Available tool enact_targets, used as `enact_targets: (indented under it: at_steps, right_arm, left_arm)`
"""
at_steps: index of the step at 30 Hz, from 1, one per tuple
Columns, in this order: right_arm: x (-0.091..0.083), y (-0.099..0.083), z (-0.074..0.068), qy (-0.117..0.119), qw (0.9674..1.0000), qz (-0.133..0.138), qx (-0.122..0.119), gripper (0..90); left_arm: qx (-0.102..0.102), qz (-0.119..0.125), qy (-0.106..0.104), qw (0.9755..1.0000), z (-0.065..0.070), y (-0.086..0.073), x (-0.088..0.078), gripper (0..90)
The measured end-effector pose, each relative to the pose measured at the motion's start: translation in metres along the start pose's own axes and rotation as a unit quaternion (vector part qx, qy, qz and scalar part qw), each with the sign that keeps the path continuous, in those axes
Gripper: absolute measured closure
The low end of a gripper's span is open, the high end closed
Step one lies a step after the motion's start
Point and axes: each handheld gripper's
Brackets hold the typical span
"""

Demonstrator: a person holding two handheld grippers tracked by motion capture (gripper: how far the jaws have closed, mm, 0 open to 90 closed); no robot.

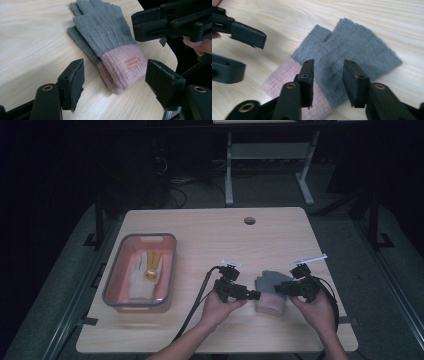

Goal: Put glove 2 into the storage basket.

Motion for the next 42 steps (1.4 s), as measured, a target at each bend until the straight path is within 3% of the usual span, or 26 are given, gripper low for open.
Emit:
enact_targets:
  at_steps: [10,15,16,18,21,24,25,26,34,36,42]
  right_arm:
    - [0.005,-0.021,0.016,0.047,0.9974,0.036,0.042,51.1]
    - [0.01,-0.027,0.023,0.051,0.9964,0.041,0.054,47.8]
    - [0.01,-0.029,0.025,0.061,0.9948,0.045,0.068,47.4]
    - [0.013,-0.031,0.029,0.073,0.9937,0.049,0.07,47.2]
    - [0.014,-0.033,0.03,0.082,0.9921,0.05,0.081,47.2]
    - [0.015,-0.036,0.033,0.088,0.9906,0.058,0.088,47.6]
    - [0.016,-0.037,0.034,0.092,0.9895,0.061,0.093,48.4]
    - [0.017,-0.041,0.037,0.11,0.9864,0.064,0.104,49.0]
    - [0.024,-0.047,0.045,0.138,0.9796,0.064,0.132,50.5]
    - [0.026,-0.047,0.046,0.14,0.9788,0.065,0.134,50.5]
    - [0.031,-0.051,0.05,0.163,0.9718,0.07,0.156,49.3]
  left_arm:
    - [-0.036,-0.012,-0.017,0.9991,-0.002,0.006,0.022,33.2]
    - [-0.04,-0.021,-0.011,0.9989,-0.005,0.006,0.03,34.4]
    - [-0.042,-0.02,-0.013,0.9988,-0.005,0.006,0.031,35.5]
    - [-0.04,-0.026,-0.009,0.9988,-0.005,0.007,0.034,36.2]
    - [-0.047,-0.024,-0.01,0.9985,-0.003,0.006,0.038,37.3]
    - [-0.042,-0.031,-0.008,0.9986,-0.002,0.006,0.041,40.5]
    - [-0.044,-0.03,-0.008,0.9986,-0.002,0.006,0.042,41.6]
    - [-0.044,-0.029,-0.01,0.9985,-0.002,0.006,0.042,42.8]
    - [-0.021,-0.031,0.012,0.9992,0.002,0.005,0.044,46.1]
    - [-0.021,-0.031,0.012,0.9992,0.002,0.005,0.044,46.5]
    - [-0.019,-0.034,0.008,0.9992,0.001,0.006,0.044,47.1]
Point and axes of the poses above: each handheld gripper's, and its own axes: x roughly forward along the jaws, y roughly out of its top, z roughly to its right, and after that the axes turned 14 degrees about -z, right-handed
